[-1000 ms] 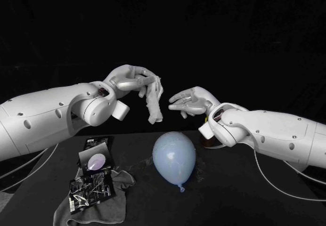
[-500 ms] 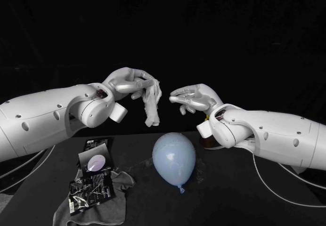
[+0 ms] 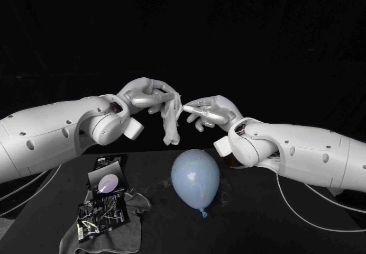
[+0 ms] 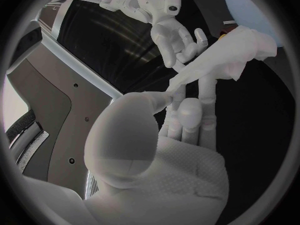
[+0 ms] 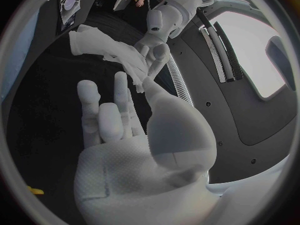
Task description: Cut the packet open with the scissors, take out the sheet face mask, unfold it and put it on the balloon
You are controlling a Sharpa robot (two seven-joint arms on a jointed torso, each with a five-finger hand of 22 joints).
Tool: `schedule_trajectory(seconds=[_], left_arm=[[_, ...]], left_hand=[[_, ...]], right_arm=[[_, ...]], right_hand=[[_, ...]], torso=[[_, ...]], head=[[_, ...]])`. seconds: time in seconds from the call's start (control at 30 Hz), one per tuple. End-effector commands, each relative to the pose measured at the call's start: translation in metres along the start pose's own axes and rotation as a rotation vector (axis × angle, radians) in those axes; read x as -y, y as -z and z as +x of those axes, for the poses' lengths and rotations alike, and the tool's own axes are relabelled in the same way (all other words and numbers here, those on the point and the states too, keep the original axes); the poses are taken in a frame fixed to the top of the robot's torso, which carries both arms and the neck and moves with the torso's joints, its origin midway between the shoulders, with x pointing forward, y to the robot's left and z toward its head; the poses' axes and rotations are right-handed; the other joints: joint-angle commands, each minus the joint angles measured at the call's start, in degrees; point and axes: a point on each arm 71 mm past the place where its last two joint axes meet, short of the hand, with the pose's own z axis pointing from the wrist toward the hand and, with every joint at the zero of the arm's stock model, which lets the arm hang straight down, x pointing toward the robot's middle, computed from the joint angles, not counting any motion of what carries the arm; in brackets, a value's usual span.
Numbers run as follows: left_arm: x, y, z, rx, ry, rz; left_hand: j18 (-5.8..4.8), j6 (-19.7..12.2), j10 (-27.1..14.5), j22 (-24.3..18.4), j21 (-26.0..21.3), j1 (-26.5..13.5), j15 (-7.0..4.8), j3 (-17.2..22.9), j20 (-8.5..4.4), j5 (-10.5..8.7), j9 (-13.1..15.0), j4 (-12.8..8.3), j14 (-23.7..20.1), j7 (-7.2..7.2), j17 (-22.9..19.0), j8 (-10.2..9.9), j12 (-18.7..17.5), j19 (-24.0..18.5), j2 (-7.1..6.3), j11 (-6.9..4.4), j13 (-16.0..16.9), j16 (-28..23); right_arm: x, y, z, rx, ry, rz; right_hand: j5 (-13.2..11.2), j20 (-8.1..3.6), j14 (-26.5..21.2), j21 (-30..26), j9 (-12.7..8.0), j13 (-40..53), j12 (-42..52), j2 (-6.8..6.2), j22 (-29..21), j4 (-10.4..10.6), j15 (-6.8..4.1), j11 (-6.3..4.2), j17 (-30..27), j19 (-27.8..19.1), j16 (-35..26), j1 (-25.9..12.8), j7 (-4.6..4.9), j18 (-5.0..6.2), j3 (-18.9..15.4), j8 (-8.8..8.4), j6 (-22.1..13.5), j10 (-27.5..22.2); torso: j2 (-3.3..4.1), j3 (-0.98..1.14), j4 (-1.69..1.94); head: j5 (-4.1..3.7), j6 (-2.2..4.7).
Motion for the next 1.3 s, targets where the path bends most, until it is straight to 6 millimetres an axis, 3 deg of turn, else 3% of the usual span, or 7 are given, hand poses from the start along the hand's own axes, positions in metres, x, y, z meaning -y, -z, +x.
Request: schedule_trajectory(seconds=[0.03, 0.17, 0.6, 0.8, 0.97, 1.13, 1.3], left_arm=[[0.0023, -0.0007, 0.0024, -0.005, -0.023, 0.012], [0.0027, -0.0008, 0.0038, -0.006, -0.029, 0.013], [0.0028, -0.0012, 0.0068, -0.012, -0.034, 0.012], [0.0033, -0.001, 0.0092, -0.027, -0.036, 0.012], [0.0034, -0.0006, 0.0101, -0.036, -0.038, 0.012], [0.0031, -0.0002, 0.0097, -0.038, -0.041, 0.01], [0.0029, 0.0003, 0.0091, -0.037, -0.042, 0.01]], left_hand=[[0.6, 0.35, 0.52, 0.11, 0.31, 0.61, -0.22, -0.28, -0.31, 0.2, 9.03, -0.2, 0.33, -0.16, 0.1, -0.33, 0.31, 0.25, -0.4, -0.05, 0.22, 0.3], [0.58, 1.3, 0.79, 0.44, 0.79, 1.04, -0.39, -0.5, -0.54, 0.21, 8.44, -0.86, 0.56, -0.19, 0.1, -1.16, 0.8, 0.33, -1.1, -0.18, 0.77, 0.33], [0.55, 3.49, 0.62, 1.12, 1.67, 1.59, -0.51, -0.96, -0.75, 0.22, 7.08, -1.9, 0.79, -0.18, -0.1, -3.23, 1.54, 0.16, -2.14, -0.26, 1.87, 0.23], [0.55, 4.15, 0.56, 1.33, 1.94, 1.75, -0.56, -1.07, -0.8, 0.22, 6.65, -2.18, 0.84, -0.23, -0.18, -3.94, 1.77, 0.05, -2.3, -0.31, 2.22, 0.21], [0.55, 4.53, 0.55, 1.46, 2.1, 1.82, -0.59, -1.13, -0.83, 0.22, 6.41, -2.35, 0.87, -0.26, -0.21, -4.35, 1.91, -0.01, -2.38, -0.34, 2.43, 0.2], [0.55, 4.89, 0.52, 1.58, 2.25, 1.88, -0.61, -1.17, -0.85, 0.22, 6.18, -2.48, 0.87, -0.28, -0.29, -4.76, 2.04, -0.07, -2.43, -0.36, 2.62, 0.17], [0.55, 4.99, 0.51, 1.61, 2.29, 1.9, -0.62, -1.17, -0.86, 0.22, 6.11, -2.52, 0.91, -0.28, -0.17, -4.87, 2.08, -0.09, -2.43, -0.37, 2.68, 0.21]], right_arm=[[-0.0007, -0.0006, 0.0049, -0.033, 0.007, 0.009], [-0.0016, -0.0005, 0.0086, -0.034, 0.02, 0.012], [-0.0013, -0.0017, 0.0105, 0.005, 0.096, 0.03], [-0.001, -0.0015, 0.0085, 0.047, 0.122, 0.042], [-0.0006, -0.0011, 0.0071, 0.064, 0.128, 0.049], [-0.0001, -0.0003, 0.0057, 0.071, 0.129, 0.055], [0.0008, 0.0006, 0.0034, 0.077, 0.13, 0.061]], right_hand=[[-0.31, -0.35, 3.58, 4.46, 0.06, 8.52, 9.23, 1.05, 4.94, 1.97, 0.07, 0.25, 7.19, 2.15, 2.04, 1.69, -0.3, -0.8, -1.85, 0.82, 0.36, -5.15], [-0.2, -0.27, 7.51, 9.32, -0.07, 22.69, 23.19, 1.71, 5.85, 4.36, 0.21, 0.48, 16.2, 4.27, 4.01, 3.69, -0.39, -1.4, -4.93, 1.94, 0.63, -6.44], [0.42, -0.68, 12.32, 17.94, 0.19, 45.48, 43.1, 3.3, 7.58, 6.61, -0.35, -0.39, 27.33, 8.4, 5.15, 8.2, -1.19, -2.63, -8.91, 5.72, 2.51, 2.2], [6.47, -1.33, 12.9, 20.57, 0.22, 52.41, 48.7, 3.85, 8.1, 6.52, -1.17, -1.37, 28.63, 9.68, 5.19, 11.2, -2.28, -3.01, -7.75, 7.96, 3.57, 5.61], [11.38, -2.05, 13.13, 21.66, 0.09, 54.38, 49.83, 3.66, 8.26, 5.9, -1.82, -2.02, 29.14, 10.05, 5.18, 13.92, -2.87, -3.17, -2.58, 9.57, 3.52, 6.25], [18.12, -2.07, 13.11, 22.23, 1.06, 55.22, 49.51, -1.55, 8.22, 4.28, -1.67, -1.8, 29.12, 9.73, 5.1, 11.18, -2.5, -3.19, 12.3, 13.5, 1.71, 6.43], [22.75, -1.83, 13.07, 22.61, 2.05, 55.33, 49.07, -3.41, 8.23, 1.45, -1.46, -1.39, 29.04, 9.58, 5.06, 8.1, -2.1, -3.2, 20.44, 15.89, 0.11, 6.37]], torso=[[0.04, -0.02, 0.0], [0.07, 0.03, -0.04], [0.02, 0.01, -0.04], [0.05, 0.0, -0.01], [0.01, 0.0, -0.04], [0.03, 0.02, -0.05], [0.03, 0.01, -0.05]], head=[[-0.01, 0.06], [0.07, -0.01], [-0.05, -0.04], [-0.06, -0.09], [-0.08, -0.11], [-0.05, -0.08], [-0.04, -0.08]])
